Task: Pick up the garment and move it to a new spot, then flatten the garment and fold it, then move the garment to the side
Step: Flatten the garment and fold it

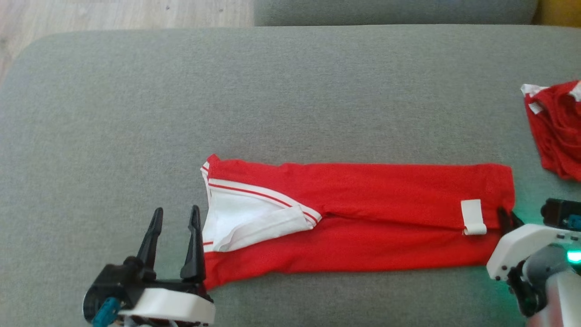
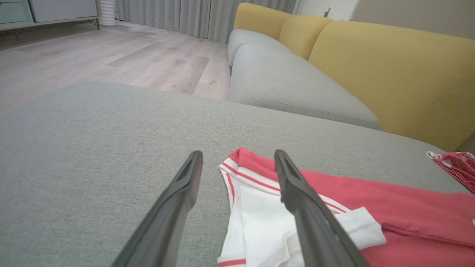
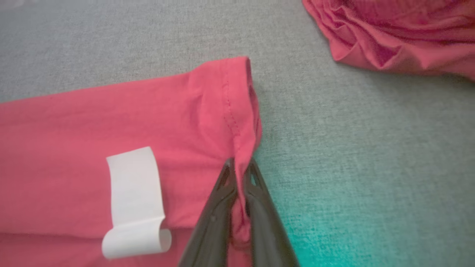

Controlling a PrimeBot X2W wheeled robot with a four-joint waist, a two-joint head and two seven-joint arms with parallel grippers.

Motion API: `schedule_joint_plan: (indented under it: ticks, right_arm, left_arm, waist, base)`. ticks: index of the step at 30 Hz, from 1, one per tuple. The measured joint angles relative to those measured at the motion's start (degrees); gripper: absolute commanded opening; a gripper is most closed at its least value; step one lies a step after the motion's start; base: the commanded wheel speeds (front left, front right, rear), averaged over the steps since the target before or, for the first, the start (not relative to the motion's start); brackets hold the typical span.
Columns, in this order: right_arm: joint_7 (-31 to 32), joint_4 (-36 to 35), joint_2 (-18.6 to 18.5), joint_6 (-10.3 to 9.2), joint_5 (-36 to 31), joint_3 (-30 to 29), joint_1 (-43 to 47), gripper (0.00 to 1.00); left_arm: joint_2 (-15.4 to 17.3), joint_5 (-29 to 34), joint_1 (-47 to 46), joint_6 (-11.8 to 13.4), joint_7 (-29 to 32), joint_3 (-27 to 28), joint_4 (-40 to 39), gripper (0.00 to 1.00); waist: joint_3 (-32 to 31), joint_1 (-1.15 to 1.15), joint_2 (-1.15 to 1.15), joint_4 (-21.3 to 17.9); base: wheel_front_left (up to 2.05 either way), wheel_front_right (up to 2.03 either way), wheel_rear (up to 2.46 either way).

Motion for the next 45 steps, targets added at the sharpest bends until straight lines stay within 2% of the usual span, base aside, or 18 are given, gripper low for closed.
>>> schedule_joint_plan:
  ticks: [12, 19, 22, 30, 35, 40, 45]
  right_arm:
    - [1.1, -5.2, -3.9, 0.0, -0.1, -6.6, -1.2, 0.0]
    - [1.9, -8.7, -3.3, 0.0, 0.0, -4.4, -3.4, 0.0]
    - [2.3, -12.0, -2.0, 0.0, 2.2, -1.0, -2.6, 0.0]
    - [6.2, -24.4, -0.8, 0.0, 7.4, 10.7, 3.6, 0.0]
    - [7.7, -28.8, 0.7, 0.0, 11.3, 18.8, 6.0, 0.0]
    - [7.6, -28.6, 1.8, 0.0, 13.6, 26.2, 6.3, 0.0]
    - [5.8, -24.3, 2.1, 0.0, 15.6, 32.3, 5.8, 0.0]
  left_arm:
    - [-0.3, 0.5, -0.2, 0.0, 0.6, -1.2, -0.1, 1.0]
    - [-0.3, 0.6, -1.5, 0.0, 1.0, -1.3, 0.0, 1.0]
    - [-0.5, 0.7, -2.7, 0.1, 1.0, -1.3, 0.1, 1.0]
    - [-0.7, 0.6, -2.6, 0.4, 1.0, -1.2, 0.5, 1.0]
    - [-0.8, 0.4, -2.3, 0.2, 0.8, -1.0, 1.2, 1.0]
    - [-0.9, 0.2, -2.2, -0.1, 0.4, -1.0, 1.4, 1.0]
    - [-1.1, 0.2, -2.2, -0.3, 0.4, -1.0, 1.4, 1.0]
  waist:
    - [-0.4, 0.0, 0.0, -6.6]
    - [0.6, 0.0, 0.0, -10.3]
    - [0.6, 0.01, 0.0, -10.9]
    - [-1.3, 0.0, 0.0, -7.6]
    - [-2.6, 0.0, 0.0, -4.0]
    - [-3.5, 0.0, 0.0, -0.3]
    - [-3.8, -0.01, 0.0, 2.8]
  base:
    - [0.0, 0.0, 0.0]
    - [0.0, 0.0, 0.0]
    - [0.0, 0.0, 0.0]
    - [0.0, 0.0, 0.0]
    - [0.0, 0.0, 0.0]
    - [0.0, 0.0, 0.0]
    - [0.0, 0.0, 0.0]
